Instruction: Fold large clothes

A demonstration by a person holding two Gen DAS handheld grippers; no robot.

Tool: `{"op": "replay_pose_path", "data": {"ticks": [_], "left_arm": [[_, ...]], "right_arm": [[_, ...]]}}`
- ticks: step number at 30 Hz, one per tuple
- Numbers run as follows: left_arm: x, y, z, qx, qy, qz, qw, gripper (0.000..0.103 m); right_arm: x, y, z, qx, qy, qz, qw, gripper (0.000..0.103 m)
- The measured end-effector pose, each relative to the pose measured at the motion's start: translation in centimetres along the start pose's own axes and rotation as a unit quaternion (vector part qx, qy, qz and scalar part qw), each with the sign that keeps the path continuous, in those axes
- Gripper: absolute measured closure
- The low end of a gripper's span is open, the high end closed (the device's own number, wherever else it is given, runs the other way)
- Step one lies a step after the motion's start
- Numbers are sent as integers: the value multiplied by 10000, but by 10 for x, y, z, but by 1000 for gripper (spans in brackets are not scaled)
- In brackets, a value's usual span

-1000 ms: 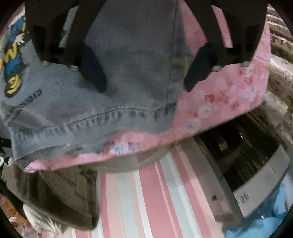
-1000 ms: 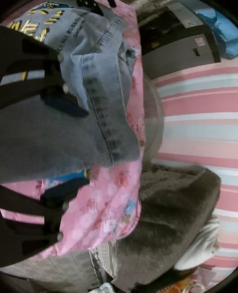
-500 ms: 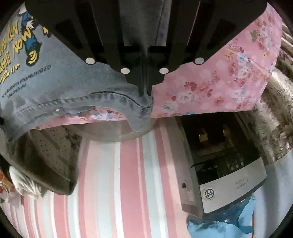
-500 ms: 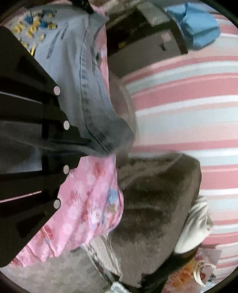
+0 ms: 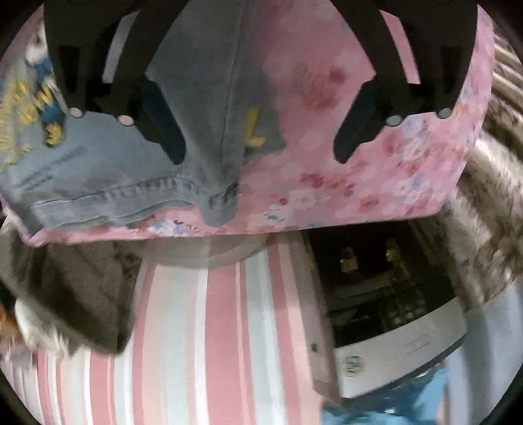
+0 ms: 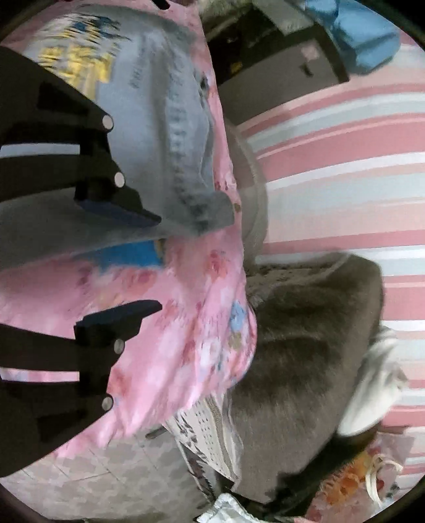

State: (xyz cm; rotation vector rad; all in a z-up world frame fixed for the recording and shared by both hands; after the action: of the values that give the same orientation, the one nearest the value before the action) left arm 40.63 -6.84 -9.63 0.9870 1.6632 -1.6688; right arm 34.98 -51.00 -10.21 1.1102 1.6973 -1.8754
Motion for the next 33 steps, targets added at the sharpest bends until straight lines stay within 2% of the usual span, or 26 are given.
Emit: {"op": "replay_pose_path", "data": {"ticks": [3, 5, 8, 10, 15, 18, 20, 22, 23, 25, 26, 27, 31, 32, 33], "left_arm": [[23, -42, -15, 247, -405, 25, 9989, 4], [43, -62, -12, 241, -460, -43, 9986, 3], [73, -81, -4, 290, -360, -199, 9987, 3], [95, -92, 4, 316, -228, -293, 9988, 3], [129, -94, 9, 479, -442, -545, 9964, 4], [134, -83, 22, 424, -180, -645, 9969, 8], [131, -78, 27, 518, -174, -679, 9962, 10], [127, -74, 29, 525, -159, -614, 9966, 11], [126, -73, 30, 546, -157, -596, 9966, 11], [123, -70, 29, 744, -231, -562, 9954, 18], [123, -71, 30, 846, -225, -540, 9947, 25], [122, -71, 32, 946, -213, -519, 9939, 38], [122, -78, 36, 1072, -131, -384, 9934, 50], [123, -80, 35, 1102, -188, -354, 9931, 61], [122, -82, 30, 1108, -238, -328, 9930, 67]], "right_arm": [[29, -33, 3, -248, 101, -53, 9996, 45], [47, -50, 2, -376, 197, -65, 9991, 45], [76, -71, 2, -540, 384, -98, 9978, 43], [91, -77, 1, -508, 358, -125, 9980, 43], [118, -75, 1, -644, 349, -321, 9968, 43], [120, -70, -1, -620, 292, -320, 9971, 43], [119, -67, -3, -648, 302, -364, 9968, 43], [118, -64, -8, -736, 255, -412, 9961, 50], [119, -63, -11, -784, 219, -446, 9957, 58], [118, -64, -17, -790, 51, -431, 9959, 67], [118, -64, -18, -842, 46, -432, 9955, 76], [118, -65, -20, -862, 26, -403, 9955, 78], [118, -71, -22, -839, 22, -267, 9961, 84], [119, -73, -21, -830, 22, -237, 9963, 84], [118, -77, -21, -843, 35, -186, 9963, 85]]}}
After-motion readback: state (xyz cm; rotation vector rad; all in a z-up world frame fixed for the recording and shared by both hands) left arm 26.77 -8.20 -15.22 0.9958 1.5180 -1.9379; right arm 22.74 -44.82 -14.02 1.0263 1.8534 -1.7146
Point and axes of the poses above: each gripper's, at about its wrist camera, not at the fingertips, and y roughly the way its jaws point, z to its right, x to its underside, the point moved 2 cm from there along y, roughly the way its jaws point, and after that the axes turned 9 degrees about z, right-handed, at the moved point
